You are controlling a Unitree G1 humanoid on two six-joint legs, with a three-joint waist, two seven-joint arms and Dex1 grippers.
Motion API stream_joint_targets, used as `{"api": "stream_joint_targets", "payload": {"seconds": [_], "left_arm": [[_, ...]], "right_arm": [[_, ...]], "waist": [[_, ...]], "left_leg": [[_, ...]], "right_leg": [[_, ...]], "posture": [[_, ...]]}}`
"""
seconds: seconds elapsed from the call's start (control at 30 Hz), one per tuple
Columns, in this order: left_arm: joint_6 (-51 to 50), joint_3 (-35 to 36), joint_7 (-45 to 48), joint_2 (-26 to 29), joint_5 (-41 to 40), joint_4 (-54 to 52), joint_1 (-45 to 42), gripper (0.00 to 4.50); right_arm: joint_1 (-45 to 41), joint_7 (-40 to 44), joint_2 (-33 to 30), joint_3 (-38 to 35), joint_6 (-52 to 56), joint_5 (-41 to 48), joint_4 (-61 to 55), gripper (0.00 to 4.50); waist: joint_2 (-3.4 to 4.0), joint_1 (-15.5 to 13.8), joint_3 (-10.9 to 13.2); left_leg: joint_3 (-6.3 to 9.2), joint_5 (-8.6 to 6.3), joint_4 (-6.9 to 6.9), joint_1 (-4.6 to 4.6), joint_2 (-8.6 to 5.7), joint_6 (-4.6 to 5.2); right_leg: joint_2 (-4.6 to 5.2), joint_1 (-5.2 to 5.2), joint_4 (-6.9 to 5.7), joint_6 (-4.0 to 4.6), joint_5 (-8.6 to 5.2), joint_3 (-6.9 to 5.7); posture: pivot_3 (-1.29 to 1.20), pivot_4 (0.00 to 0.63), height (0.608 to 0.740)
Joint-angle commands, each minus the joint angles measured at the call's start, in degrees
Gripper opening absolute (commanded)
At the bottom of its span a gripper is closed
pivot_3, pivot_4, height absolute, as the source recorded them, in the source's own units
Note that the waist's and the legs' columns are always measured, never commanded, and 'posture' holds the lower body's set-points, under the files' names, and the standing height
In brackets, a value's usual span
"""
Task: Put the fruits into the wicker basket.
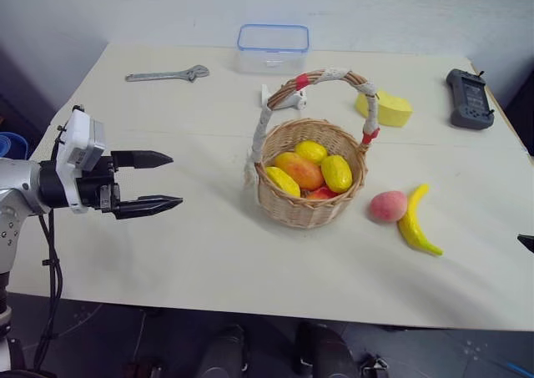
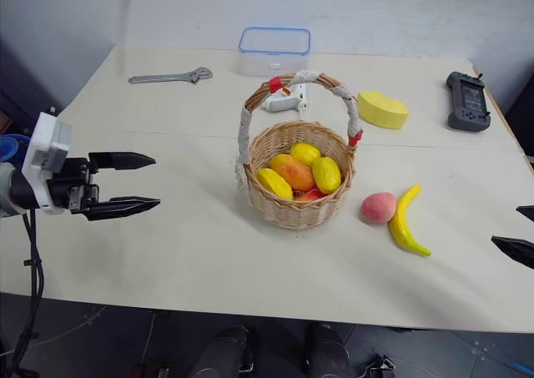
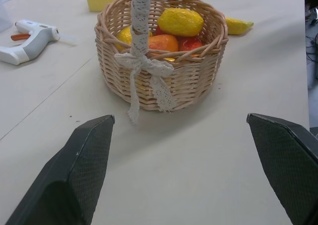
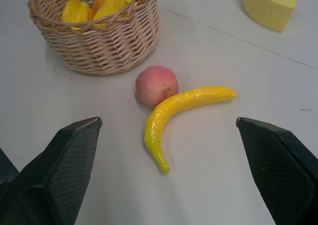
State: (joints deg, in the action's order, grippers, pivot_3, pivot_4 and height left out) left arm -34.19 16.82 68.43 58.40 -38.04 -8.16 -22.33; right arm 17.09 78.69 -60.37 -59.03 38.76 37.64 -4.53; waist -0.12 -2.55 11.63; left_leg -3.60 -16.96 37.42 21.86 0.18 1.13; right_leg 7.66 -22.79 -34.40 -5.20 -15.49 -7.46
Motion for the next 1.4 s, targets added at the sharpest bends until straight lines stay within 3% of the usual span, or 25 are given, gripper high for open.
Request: {"api": "stream_joint_targets", "payload": {"seconds": [0.03, 0.17, 0.67, 1.07, 1.17, 1.4], "left_arm": [[2.75, -0.16, 0.39, -0.16, 1.17, 0.1, -0.95, 4.5], [4.65, -1.3, -1.92, -0.56, 3.87, 0.35, -0.6, 4.5], [1.05, -0.46, -2.93, -0.87, 1.2, -1.17, -0.77, 4.5], [-4.02, -2.78, -1.53, -1.73, -3.11, -3.51, -3.99, 4.5], [-6.05, -5.49, 0.16, -2.37, -5.59, -6.85, -6.97, 4.5], [-10.59, -11.55, 3.07, -4.29, -11.11, -13.5, -14.21, 4.5]], "right_arm": [[0.07, -0.38, -0.6, -2.29, -0.65, 0.34, -0.78, 4.46], [0.13, -1.1, -0.14, -2.23, -1.32, 0.07, -1.52, 4.46], [1.83, -3.66, 1.24, -1.08, -3.55, -1.57, -2.81, 4.46], [0.5, -6.35, 0.98, -0.14, 1.15, 2.81, -9.47, 4.46], [-1.02, -7.66, 0.66, 3.18, 2.1, 5.08, -15.56, 4.46], [-12.84, -14.95, -1.62, 25.24, -1.07, 1.56, -23.07, 4.46]], "waist": [[0.0, 0.0, 0.0], [0.0, -0.02, 0.0], [-0.01, 0.03, 0.0], [-0.02, 0.08, 0.01], [-0.04, 0.08, 0.0], [-0.08, 1.01, 0.01]], "left_leg": [[-0.02, -0.01, 0.0, -0.01, 0.0, 0.0], [-0.11, -0.06, -0.01, -0.08, 0.02, 0.0], [-0.32, -0.2, -0.04, -0.2, 0.14, -0.02], [-0.5, -0.26, -0.01, -0.31, 0.33, -0.08], [-0.52, -0.26, -0.01, -0.33, 0.34, -0.09], [-0.59, -0.25, 0.01, -0.37, 0.35, -0.14]], "right_leg": [[0.0, 0.0, 0.0, 0.0, 0.0, 0.01], [0.0, 0.0, 0.0, 0.0, 0.0, 0.11], [-0.09, 0.0, 0.05, 0.01, -0.01, 0.32], [-0.15, 0.0, 0.03, 0.04, -0.01, 0.57], [-0.17, 0.01, 0.02, 0.05, -0.01, 0.6], [-0.29, 0.0, -0.02, 0.06, 0.0, 0.69]], "posture": [[0.0, 0.15, 0.74], [0.0, 0.15, 0.74], [0.0, 0.15, 0.74], [0.0, 0.15, 0.74], [0.0, 0.15, 0.74], [0.0, 0.15, 0.74]]}}
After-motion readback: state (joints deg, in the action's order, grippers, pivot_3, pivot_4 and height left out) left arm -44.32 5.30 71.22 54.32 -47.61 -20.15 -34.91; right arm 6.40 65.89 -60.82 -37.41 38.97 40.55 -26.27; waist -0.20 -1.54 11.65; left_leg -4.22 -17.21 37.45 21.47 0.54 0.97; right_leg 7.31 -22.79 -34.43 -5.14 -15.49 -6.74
